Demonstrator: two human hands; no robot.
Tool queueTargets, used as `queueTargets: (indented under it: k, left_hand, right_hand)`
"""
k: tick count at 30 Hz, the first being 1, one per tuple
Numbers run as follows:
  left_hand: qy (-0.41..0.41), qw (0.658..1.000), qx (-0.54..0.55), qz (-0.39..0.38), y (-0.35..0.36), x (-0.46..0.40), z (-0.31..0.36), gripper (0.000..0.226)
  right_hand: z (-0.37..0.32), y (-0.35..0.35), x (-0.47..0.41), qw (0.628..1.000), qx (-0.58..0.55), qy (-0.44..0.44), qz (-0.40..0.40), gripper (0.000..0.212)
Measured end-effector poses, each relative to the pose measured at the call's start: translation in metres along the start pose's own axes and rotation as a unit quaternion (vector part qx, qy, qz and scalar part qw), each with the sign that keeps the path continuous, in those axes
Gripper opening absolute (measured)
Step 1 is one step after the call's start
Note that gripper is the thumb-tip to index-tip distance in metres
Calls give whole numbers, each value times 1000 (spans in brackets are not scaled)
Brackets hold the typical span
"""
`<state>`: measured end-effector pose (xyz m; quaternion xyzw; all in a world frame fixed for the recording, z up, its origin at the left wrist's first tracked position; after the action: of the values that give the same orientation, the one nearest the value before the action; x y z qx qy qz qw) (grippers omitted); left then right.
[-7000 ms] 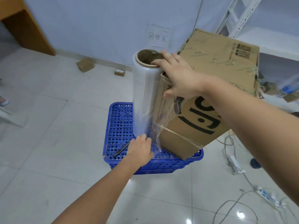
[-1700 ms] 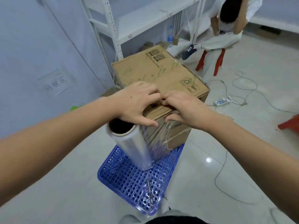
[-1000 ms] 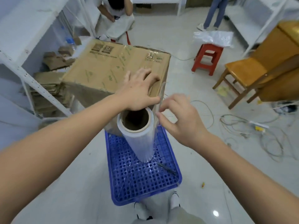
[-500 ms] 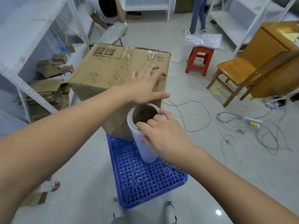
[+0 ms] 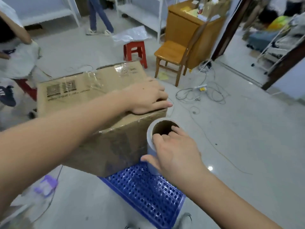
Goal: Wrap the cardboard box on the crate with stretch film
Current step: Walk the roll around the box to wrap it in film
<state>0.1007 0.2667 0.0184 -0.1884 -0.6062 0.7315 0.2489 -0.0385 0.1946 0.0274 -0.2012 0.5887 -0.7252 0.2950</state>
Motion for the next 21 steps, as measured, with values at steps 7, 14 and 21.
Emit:
queueTargets:
  k: [7, 14, 21]
  left_hand:
    - [-22, 999, 26, 42, 3, -22, -10, 59]
    - [-68, 992, 22, 102, -6, -48, -8, 60]
    - [-71, 991, 26, 112, -2, -40, -12, 66]
  right_hand:
    - [0, -3, -1, 997, -53, 38, -52, 28]
    - [7, 0, 29, 997, -18, -34, -72, 42]
    - [0, -12, 58, 985, -53, -152, -66, 45]
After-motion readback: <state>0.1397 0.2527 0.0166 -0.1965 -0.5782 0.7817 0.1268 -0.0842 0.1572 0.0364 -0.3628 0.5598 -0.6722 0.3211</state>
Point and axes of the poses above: each hand's wrist, its own x-axis away from the middle knuckle, its own y-axis out of the palm, z = x × y, the point moved 9 cm from there along -x, towards the middle knuckle, and after that the axes turned 12 degrees about x, right-handed, at the moved point
